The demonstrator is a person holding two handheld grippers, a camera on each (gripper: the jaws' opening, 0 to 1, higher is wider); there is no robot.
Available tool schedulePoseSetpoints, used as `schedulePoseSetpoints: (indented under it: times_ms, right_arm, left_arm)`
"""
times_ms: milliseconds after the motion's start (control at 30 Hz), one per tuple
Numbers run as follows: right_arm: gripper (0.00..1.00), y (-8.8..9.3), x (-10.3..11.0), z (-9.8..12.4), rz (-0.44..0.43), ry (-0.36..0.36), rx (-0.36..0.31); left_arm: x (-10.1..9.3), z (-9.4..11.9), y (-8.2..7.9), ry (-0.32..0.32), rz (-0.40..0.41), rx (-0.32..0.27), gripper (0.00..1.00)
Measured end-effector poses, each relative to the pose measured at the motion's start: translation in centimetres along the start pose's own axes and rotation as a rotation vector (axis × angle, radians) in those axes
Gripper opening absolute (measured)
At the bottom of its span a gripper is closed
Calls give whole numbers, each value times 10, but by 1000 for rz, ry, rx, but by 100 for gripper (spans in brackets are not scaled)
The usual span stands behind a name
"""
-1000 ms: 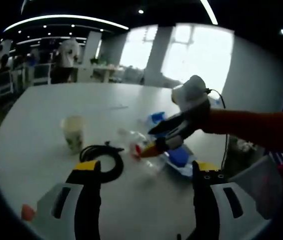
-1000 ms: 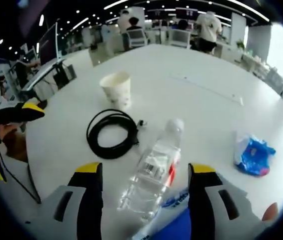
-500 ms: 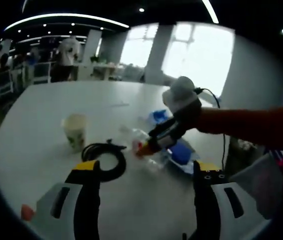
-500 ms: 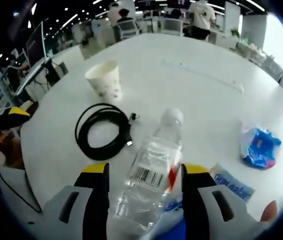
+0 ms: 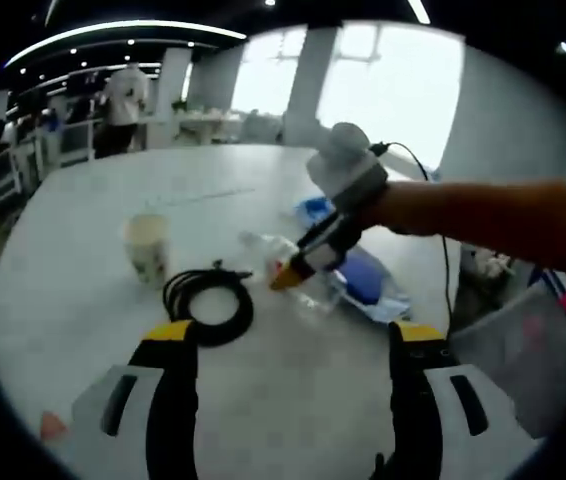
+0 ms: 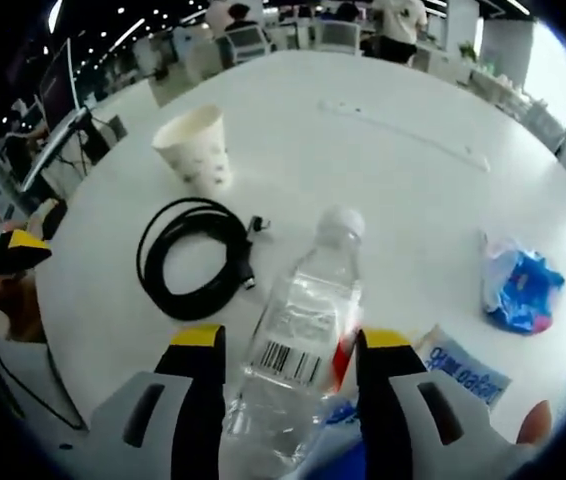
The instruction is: Arrange the tabletop items into an orderly group along one side of the table until the central work area is clear of visible clutter.
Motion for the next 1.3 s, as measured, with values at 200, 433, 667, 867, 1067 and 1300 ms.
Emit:
schedulePoseSetpoints:
  times_ms: [200, 433, 667, 867, 1067, 1300]
  right_arm:
    - [51, -2, -4, -6, -16, 10, 40]
    - [49, -4, -8, -10, -38, 14, 70]
    - [49, -4, -10, -15, -59, 13, 95]
    - [46, -4, -11, -14, -76, 8, 87]
    - [44, -4, -8, -12, -84, -3, 78]
    - [42, -2, -10, -5, -97, -8, 55]
  left_arm:
    - [-1, 0, 2, 11, 5, 3, 75]
    - [-3, -2, 2, 21, 4, 4, 74]
    - [-2, -2, 2, 20, 8, 1, 74]
    - [-3, -2, 2, 21, 10, 1, 73]
    - [-4, -3, 2, 24, 11, 2, 73]
    - [-4, -3, 3, 25, 13, 3, 72]
Point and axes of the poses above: the point that each gripper's makers call its tool centre point, and the gripper's own axes: z roughly backward along the fingers, x roughly to its left, y roughly out of its underside, the point moved 2 cm from there along z, roughly backward along the fingers, and after that the axes turned 1 degree about -y, right-handed, at the moved point
